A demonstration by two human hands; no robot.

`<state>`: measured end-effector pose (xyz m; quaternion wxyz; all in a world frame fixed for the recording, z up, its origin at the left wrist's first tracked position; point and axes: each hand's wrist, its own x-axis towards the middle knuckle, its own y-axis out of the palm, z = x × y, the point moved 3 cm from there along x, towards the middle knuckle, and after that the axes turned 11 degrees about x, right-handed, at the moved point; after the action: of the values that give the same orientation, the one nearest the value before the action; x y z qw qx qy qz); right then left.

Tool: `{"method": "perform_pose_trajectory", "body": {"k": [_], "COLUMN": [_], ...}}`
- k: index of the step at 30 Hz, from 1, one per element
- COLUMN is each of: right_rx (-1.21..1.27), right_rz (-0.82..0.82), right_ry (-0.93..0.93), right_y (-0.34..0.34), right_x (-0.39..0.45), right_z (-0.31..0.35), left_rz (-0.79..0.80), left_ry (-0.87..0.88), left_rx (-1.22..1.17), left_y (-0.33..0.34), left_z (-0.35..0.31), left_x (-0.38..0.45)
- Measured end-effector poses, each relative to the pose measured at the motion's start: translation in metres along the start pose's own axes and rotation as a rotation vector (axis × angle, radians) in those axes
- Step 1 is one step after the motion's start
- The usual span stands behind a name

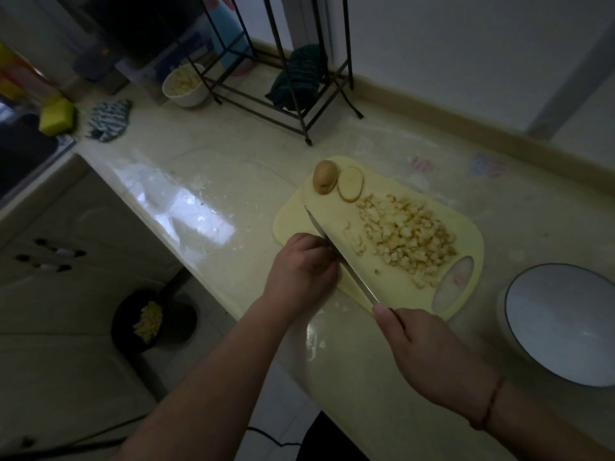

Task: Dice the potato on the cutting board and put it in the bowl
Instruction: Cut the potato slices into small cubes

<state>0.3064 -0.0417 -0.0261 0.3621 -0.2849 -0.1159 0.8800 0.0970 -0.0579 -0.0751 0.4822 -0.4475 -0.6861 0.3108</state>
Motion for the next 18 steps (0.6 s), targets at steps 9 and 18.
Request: {"method": "perform_pose_trajectory", "body": {"k": [9, 18], "right_rx": [0.004, 0.205], "right_rz": [0.01, -0.022], "right_ry": [-0.018, 0.099], "right_y": [0.001, 0.003], "right_x": [0.027, 0.019], "right_z": [0.007, -0.003], "left_rz": [-0.023, -0.004], "left_ry": [-0.006, -0.017], "left_rx": [-0.032, -0.036], "left_y": [0.001, 0.002], "left_z": [0.0, 0.003], "left_x": [-0.003, -0.001]}}
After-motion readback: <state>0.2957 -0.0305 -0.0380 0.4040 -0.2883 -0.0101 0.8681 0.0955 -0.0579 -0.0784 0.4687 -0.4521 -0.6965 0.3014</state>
